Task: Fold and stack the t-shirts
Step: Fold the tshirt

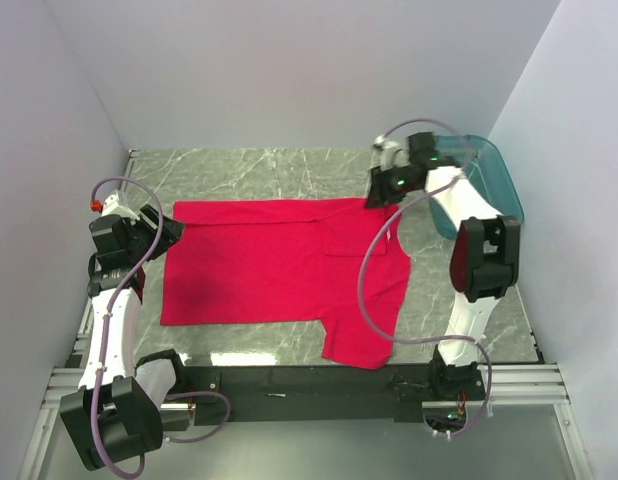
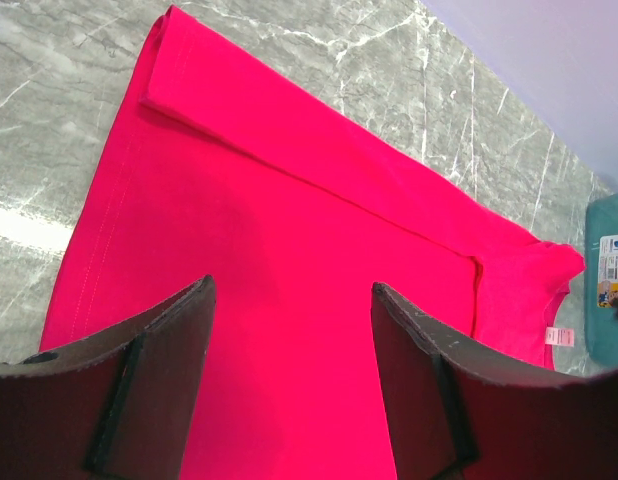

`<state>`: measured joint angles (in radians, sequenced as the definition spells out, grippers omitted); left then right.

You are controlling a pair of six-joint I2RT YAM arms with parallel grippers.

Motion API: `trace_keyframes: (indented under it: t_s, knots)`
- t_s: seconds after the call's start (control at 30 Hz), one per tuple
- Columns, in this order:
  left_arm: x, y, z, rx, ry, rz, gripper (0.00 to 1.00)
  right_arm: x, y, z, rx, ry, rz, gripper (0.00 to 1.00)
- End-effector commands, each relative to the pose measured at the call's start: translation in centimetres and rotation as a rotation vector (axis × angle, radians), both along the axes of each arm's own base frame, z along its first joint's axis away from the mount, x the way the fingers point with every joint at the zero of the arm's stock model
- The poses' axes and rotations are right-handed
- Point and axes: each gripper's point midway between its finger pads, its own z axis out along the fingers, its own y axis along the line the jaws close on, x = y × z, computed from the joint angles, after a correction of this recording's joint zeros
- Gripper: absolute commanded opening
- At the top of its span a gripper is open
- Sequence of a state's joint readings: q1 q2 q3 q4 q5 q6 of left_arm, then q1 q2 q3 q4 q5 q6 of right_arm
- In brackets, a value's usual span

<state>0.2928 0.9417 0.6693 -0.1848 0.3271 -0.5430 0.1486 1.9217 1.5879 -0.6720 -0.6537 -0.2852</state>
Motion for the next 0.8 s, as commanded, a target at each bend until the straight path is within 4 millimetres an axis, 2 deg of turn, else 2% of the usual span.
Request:
trace_keyframes:
  t_s: [0.0, 0.07, 0.1, 0.17, 0.2, 0.23, 0.27, 0.3, 0.33, 0.5, 0.7, 0.73, 0.77]
  knots:
    - [0.2, -0.3, 1.1, 0.013, -0.047, -0.022, 0.69, 4.8, -4.5, 4.3, -0.004, -0.150, -0.195, 0.47]
    - [0.2, -0.3, 1.1, 0.014, -0.048, -0.021, 0.69, 6.1, -5.9, 3.7, -0.004, -0.133, -0.286, 0.46]
    - [0.2, -0.3, 1.2, 0.015, -0.051, -0.022, 0.69, 6.5, -6.4, 2.8, -0.006, -0.113, -0.306, 0.47]
    - [0.2, -0.4, 1.2, 0.013, -0.053, -0.026, 0.69, 7.2, -6.5, 2.1, 0.001, -0.088, -0.349, 0.46]
    - [0.2, -0.5, 1.2, 0.012, -0.052, -0.028, 0.69, 7.5, -6.5, 0.7, -0.006, -0.054, -0.361, 0.46]
    - [0.3, -0.4, 1.1, 0.011, -0.047, -0.026, 0.69, 8.4, -6.7, 1.0, -0.003, -0.059, -0.384, 0.47]
    - [0.3, -0.4, 1.1, 0.010, -0.046, -0.029, 0.69, 8.7, -6.9, 0.4, -0.004, -0.023, -0.426, 0.46]
    - [0.3, -0.4, 1.0, 0.012, -0.044, -0.027, 0.69, 9.1, -6.9, -1.1, 0.001, 0.036, -0.461, 0.46]
    - [0.3, -0.3, 1.0, 0.013, -0.041, -0.025, 0.69, 9.7, -6.7, -0.6, 0.022, 0.047, -0.478, 0.46]
    - [0.3, -0.3, 0.9, 0.013, -0.041, -0.024, 0.69, 10.7, -7.3, -3.3, 0.007, 0.107, -0.565, 0.47]
    - [0.5, -0.3, 0.5, 0.005, -0.030, -0.024, 0.69, 11.0, -8.0, -5.0, -0.023, 0.128, -0.620, 0.45]
    - [0.5, -0.3, 0.6, 0.005, -0.031, -0.024, 0.69, 11.0, -8.1, -5.4, -0.032, 0.134, -0.629, 0.44]
    - [0.5, -0.3, 0.6, 0.007, -0.031, -0.027, 0.69, 10.8, -8.6, -6.4, -0.060, 0.150, -0.644, 0.39]
